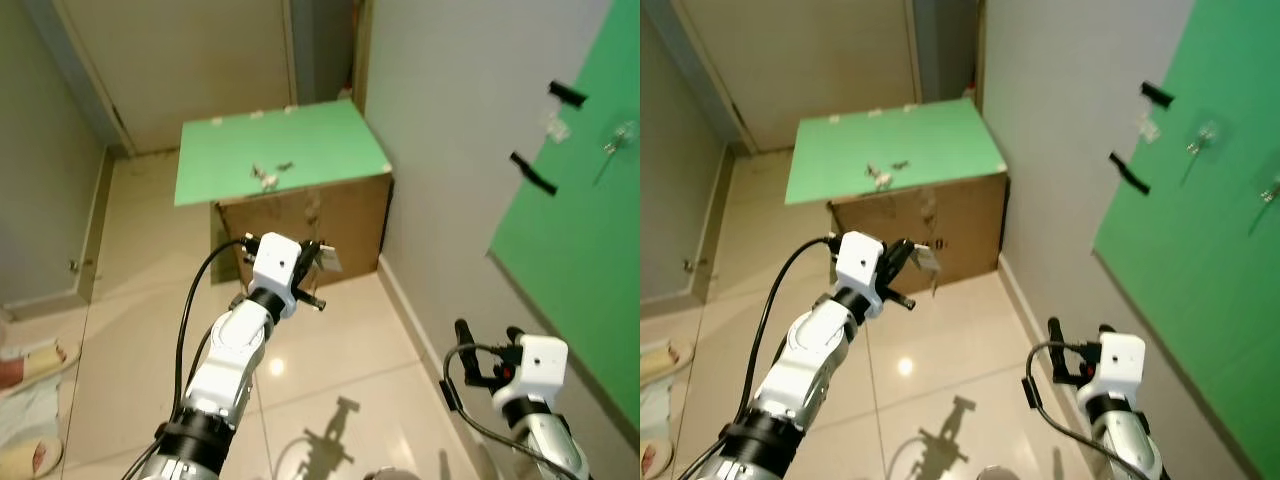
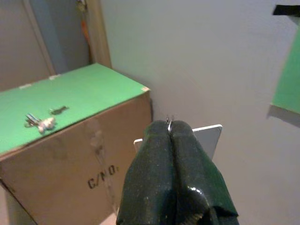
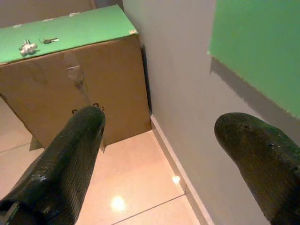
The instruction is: Hang keys on a hook
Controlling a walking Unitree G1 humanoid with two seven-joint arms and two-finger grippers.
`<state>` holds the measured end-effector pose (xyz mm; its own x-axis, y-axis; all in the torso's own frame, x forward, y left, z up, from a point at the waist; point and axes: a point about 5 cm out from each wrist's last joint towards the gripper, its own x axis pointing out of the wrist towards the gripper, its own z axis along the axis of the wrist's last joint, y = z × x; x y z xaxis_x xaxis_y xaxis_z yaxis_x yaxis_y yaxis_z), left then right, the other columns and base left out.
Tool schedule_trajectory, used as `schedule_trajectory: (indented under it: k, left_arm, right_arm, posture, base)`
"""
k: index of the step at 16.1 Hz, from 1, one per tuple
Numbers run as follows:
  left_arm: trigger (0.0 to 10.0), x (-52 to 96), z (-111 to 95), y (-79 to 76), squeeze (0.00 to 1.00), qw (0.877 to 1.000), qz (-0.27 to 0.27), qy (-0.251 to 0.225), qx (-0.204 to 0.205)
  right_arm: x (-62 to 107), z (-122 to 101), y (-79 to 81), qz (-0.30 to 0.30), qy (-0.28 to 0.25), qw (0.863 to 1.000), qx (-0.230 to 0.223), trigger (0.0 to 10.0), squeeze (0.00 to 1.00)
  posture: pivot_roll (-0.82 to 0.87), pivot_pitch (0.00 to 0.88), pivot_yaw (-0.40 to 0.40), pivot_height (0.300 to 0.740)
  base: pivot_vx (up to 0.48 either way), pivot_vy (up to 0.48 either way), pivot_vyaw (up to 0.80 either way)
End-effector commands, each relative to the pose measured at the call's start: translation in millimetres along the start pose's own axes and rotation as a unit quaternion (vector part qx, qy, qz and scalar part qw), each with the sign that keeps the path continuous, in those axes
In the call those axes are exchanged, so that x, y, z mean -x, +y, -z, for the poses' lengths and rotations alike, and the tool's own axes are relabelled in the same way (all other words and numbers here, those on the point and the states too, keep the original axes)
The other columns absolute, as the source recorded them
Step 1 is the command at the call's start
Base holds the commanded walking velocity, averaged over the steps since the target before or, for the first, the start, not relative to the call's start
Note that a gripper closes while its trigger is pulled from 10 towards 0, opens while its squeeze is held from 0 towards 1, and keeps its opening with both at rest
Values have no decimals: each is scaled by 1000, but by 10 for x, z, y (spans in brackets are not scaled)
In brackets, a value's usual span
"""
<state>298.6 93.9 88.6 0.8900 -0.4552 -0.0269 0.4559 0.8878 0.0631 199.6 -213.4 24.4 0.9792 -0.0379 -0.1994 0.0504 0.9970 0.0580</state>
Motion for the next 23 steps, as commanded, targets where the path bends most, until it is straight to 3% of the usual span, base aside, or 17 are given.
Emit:
schedule_trajectory:
  k: [1,6,8,13,16,20,23]
  left_arm:
    - [10000,17,12,26,0,1000,4,1,5]
    - [10000,25,-5,34,0,1000,24,-7,17]
    - [10000,9,-14,62,0,1000,23,-9,4]
    - [10000,-33,20,41,0,1000,24,5,-7]
    - [10000,-86,48,28,0,998,62,21,-7]
    - [10000,-221,-32,189,0,989,133,47,-37]
    - [10000,-253,-54,275,0,989,133,47,-36]
  right_arm:
    - [10,36,-4,1,4,1000,-6,10000,0]
    - [-17,68,-27,2,7,1000,-6,10000,0]
    - [15,78,-42,4,7,1000,-4,10000,0]
    - [48,68,-51,8,6,1000,-2,10000,0]
    - [66,62,-58,12,5,1000,0,10000,0]
    - [54,9,-37,8,-1,1000,1,10000,0]
    - [59,-40,-16,15,-8,1000,-2,10000,0]
  posture:
    - [-236,0,59,740]
    - [-234,0,60,740]
    - [-239,0,60,740]
    - [-256,0,62,740]
    - [-267,0,64,740]
    - [-269,0,71,740]
    - [-284,0,81,740]
  base:
    - [-330,352,-600]
    - [-169,406,-599]
    - [0,471,-600]
    - [0,0,-587]
    - [0,0,-587]
    - [0,0,-589]
    - [0,0,-592]
